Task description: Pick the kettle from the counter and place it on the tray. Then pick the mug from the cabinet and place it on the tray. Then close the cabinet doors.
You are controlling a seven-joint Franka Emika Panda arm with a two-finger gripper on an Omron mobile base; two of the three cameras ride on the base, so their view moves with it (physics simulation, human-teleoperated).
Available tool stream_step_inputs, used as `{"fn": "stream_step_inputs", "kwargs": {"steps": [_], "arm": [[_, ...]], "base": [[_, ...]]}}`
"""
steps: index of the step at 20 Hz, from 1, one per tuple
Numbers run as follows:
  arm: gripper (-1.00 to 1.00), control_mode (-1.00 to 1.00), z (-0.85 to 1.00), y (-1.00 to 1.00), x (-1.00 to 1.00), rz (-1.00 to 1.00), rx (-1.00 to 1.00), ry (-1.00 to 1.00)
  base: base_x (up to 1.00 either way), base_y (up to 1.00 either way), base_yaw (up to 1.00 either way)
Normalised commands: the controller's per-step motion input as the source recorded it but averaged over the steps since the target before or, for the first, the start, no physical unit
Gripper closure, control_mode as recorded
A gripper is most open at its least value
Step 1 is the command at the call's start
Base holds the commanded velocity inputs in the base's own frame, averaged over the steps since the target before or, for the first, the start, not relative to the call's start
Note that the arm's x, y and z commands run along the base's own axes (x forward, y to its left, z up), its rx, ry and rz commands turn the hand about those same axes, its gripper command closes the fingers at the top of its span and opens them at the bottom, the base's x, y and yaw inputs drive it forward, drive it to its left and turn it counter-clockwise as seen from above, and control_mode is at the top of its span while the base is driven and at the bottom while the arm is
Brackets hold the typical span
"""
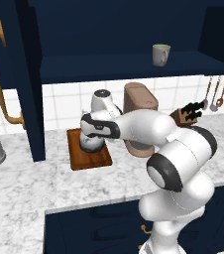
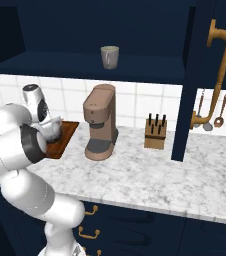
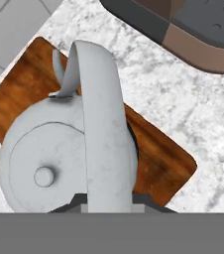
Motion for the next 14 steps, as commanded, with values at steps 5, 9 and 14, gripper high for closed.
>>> {"fn": "stream_step_inputs", "kwargs": {"steps": [5,9,14], "arm": [[1.0,-1.0,-0.21,0.06,0.34,0.0,0.0,0.0],[1.0,-1.0,-0.07,0.01,0.28,0.0,0.0,0.0],[1.0,-1.0,-0.11,0.0,0.43,0.0,0.0,0.0]], "base": [[0.0,0.0,0.0],[0.0,0.0,0.0],[0.0,0.0,0.0]]}}
